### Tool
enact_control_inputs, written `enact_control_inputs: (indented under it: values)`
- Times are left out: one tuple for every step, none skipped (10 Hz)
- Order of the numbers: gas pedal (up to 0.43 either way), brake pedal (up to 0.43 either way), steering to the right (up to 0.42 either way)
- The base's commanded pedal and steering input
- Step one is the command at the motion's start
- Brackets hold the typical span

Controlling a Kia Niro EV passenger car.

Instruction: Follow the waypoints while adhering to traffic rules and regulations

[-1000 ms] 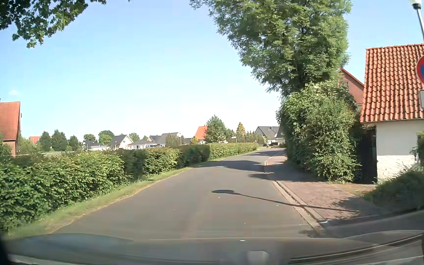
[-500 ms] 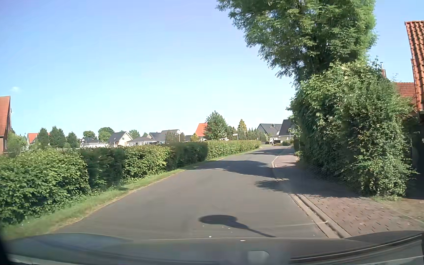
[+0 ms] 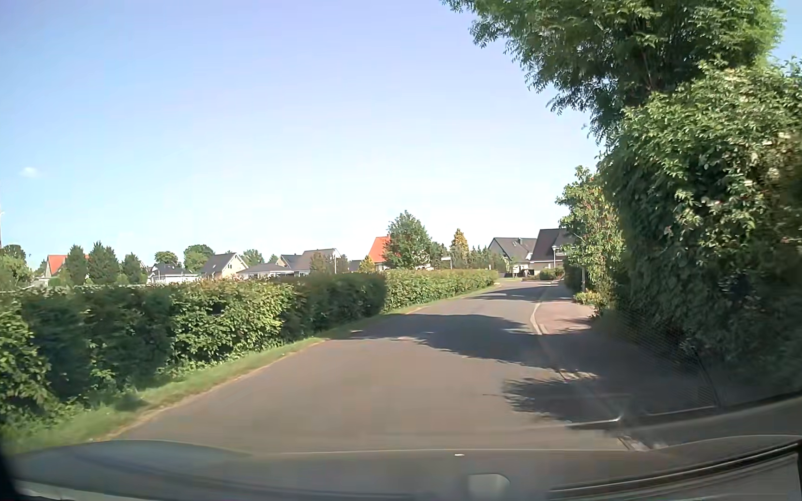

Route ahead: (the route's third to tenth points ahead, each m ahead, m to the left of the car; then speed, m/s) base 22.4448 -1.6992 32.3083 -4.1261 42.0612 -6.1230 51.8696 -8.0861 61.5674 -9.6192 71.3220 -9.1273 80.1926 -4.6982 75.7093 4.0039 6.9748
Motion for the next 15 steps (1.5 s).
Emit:
enact_control_inputs:
  values:
    - [0.130,0.006,0.008]
    - [0.138,0.006,0.009]
    - [0.138,0.006,0.011]
    - [0.138,0.006,0.015]
    - [0.138,0.006,0.018]
    - [0.138,0.006,0.019]
    - [0.138,0.006,0.022]
    - [0.138,0.006,0.029]
    - [0.138,0.006,0.036]
    - [0.138,0.006,0.047]
    - [0.138,0.006,0.056]
    - [0.138,0.006,0.059]
    - [0.138,0.006,0.060]
    - [0.138,0.006,0.063]
    - [0.138,0.006,0.064]
